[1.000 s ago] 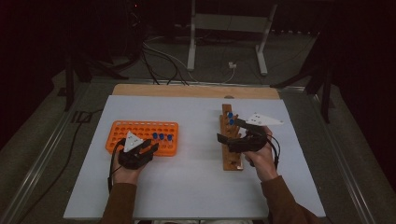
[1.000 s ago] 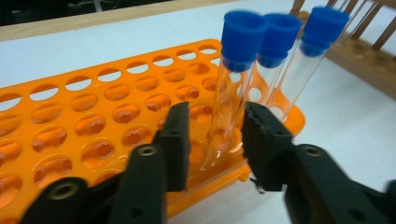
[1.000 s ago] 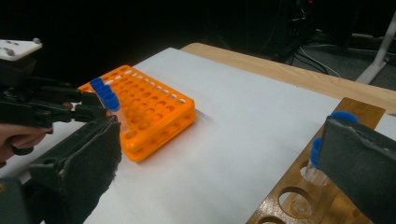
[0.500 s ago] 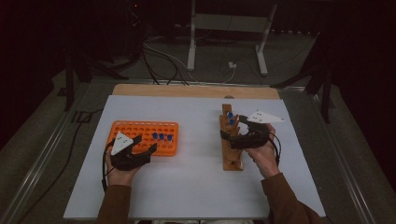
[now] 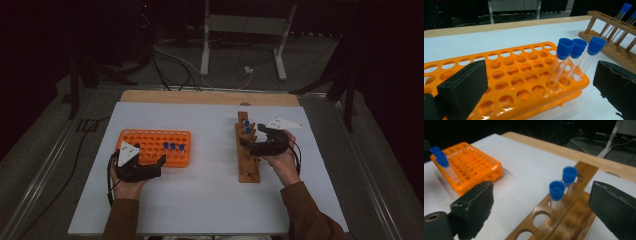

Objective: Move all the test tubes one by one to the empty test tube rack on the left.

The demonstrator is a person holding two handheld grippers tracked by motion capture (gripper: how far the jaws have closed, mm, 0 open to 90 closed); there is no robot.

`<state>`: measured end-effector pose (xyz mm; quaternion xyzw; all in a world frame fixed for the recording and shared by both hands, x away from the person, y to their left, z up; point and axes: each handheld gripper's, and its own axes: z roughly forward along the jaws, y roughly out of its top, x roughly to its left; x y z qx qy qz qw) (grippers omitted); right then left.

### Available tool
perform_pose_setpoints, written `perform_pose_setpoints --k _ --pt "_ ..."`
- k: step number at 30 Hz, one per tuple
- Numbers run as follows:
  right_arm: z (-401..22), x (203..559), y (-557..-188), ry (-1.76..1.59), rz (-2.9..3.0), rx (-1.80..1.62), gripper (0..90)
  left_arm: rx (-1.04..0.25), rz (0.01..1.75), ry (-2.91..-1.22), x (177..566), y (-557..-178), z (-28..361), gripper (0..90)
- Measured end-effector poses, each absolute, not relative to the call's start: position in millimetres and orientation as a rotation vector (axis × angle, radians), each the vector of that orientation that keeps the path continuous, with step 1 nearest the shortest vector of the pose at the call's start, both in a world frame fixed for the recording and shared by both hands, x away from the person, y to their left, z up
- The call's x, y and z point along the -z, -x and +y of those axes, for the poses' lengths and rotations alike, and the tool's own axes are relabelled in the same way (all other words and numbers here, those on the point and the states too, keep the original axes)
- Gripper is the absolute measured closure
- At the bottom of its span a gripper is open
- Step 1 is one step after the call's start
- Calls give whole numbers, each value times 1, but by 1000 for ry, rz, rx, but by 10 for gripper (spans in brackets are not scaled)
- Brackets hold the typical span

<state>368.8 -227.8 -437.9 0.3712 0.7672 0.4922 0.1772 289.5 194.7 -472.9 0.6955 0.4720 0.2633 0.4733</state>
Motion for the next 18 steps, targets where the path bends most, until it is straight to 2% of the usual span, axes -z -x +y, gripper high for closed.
perform_pose_setpoints --k 5,9,16,18 --pt "-229 449 -377 -1092 2189 -1366 189 -643 1164 -1710 475 -290 195 6" --pt "-228 455 -379 -1078 2198 -1334 463 -643 1171 -1709 476 -291 195 6" --pt "-225 458 -383 -1041 2172 -1279 729 -648 1174 -1721 477 -291 194 6" --pt "-223 460 -384 -1032 2177 -1265 745 -649 1174 -1724 477 -291 194 6"
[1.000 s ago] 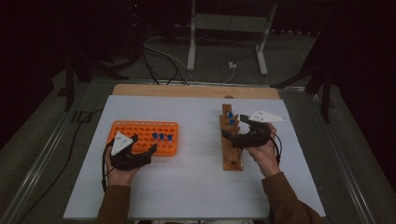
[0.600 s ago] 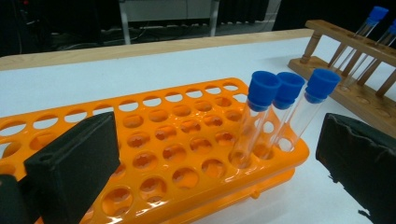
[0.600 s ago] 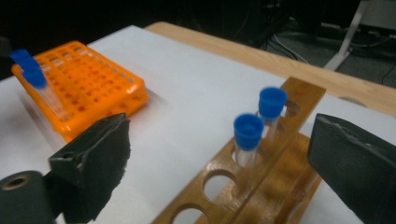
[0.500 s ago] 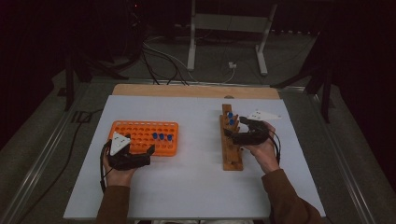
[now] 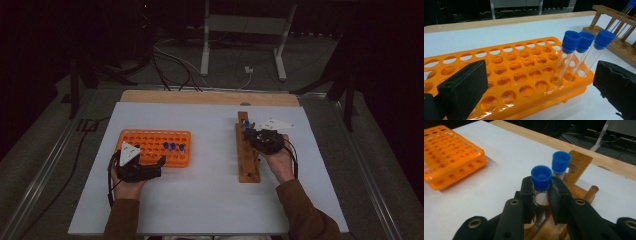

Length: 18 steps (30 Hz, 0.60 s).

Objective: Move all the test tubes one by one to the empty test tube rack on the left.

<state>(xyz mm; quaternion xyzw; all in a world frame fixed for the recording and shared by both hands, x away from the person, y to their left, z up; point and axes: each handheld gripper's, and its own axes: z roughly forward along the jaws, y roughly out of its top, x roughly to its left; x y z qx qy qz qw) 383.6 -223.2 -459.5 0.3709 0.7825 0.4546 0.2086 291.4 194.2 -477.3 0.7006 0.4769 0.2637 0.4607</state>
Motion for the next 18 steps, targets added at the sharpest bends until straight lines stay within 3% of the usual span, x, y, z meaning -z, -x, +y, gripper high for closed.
perform_pose_setpoints --k 18 --pt "-219 466 -388 -1050 2143 -1235 764 -645 1182 -1731 479 -293 194 7"
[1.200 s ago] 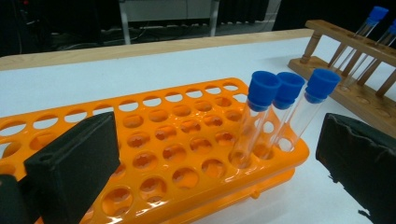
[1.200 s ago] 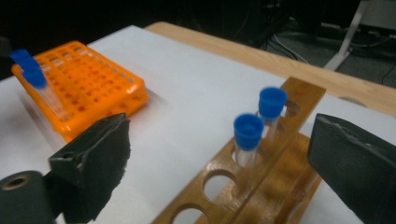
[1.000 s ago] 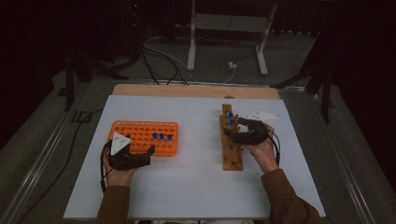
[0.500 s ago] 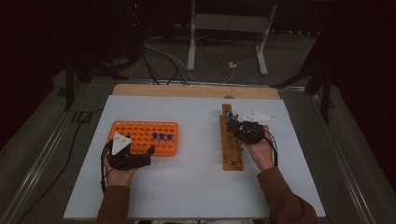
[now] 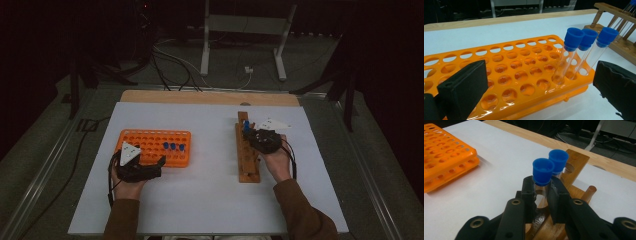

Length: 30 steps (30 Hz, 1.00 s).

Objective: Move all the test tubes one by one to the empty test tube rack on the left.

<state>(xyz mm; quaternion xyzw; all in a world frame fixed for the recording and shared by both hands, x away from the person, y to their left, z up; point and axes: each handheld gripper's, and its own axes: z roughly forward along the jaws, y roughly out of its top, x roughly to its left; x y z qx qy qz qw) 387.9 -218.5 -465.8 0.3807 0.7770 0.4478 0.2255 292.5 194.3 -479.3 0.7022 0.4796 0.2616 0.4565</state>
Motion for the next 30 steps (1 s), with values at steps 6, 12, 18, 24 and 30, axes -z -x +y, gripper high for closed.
perform_pose_setpoints --k 6,12,18,24,30 --pt "-219 465 -387 -1059 2137 -1239 766 -641 1180 -1736 480 -293 195 7" --pt "-221 459 -383 -1039 2126 -1258 767 -636 1181 -1739 481 -294 194 7" --pt "-224 451 -381 -1035 2112 -1281 766 -633 1181 -1740 482 -294 194 7" --pt "-227 445 -378 -1030 2098 -1299 766 -632 1180 -1743 483 -294 194 7" --pt "-229 440 -376 -1032 2085 -1311 767 -628 1181 -1744 483 -294 194 6"
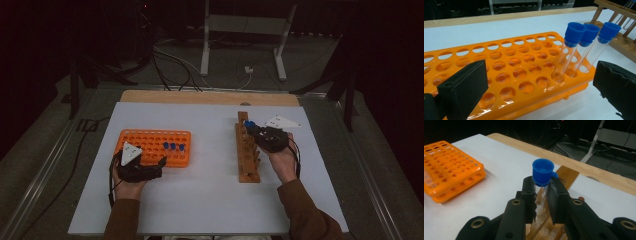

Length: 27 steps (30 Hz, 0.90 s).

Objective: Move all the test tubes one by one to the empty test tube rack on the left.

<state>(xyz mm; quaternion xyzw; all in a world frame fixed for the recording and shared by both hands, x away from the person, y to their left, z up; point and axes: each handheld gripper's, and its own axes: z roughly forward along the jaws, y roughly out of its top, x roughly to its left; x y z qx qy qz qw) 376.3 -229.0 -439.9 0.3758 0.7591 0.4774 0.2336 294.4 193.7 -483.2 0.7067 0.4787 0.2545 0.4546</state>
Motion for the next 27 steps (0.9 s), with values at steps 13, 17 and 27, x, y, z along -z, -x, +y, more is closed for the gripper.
perform_pose_setpoints --k 13,17,27 --pt "-233 426 -373 -1041 2048 -1340 766 -624 1180 -1752 484 -295 193 7" --pt "-235 418 -373 -1038 2034 -1356 766 -622 1178 -1752 484 -295 193 7" --pt "-237 405 -368 -1014 2015 -1389 766 -617 1175 -1758 484 -295 192 7"
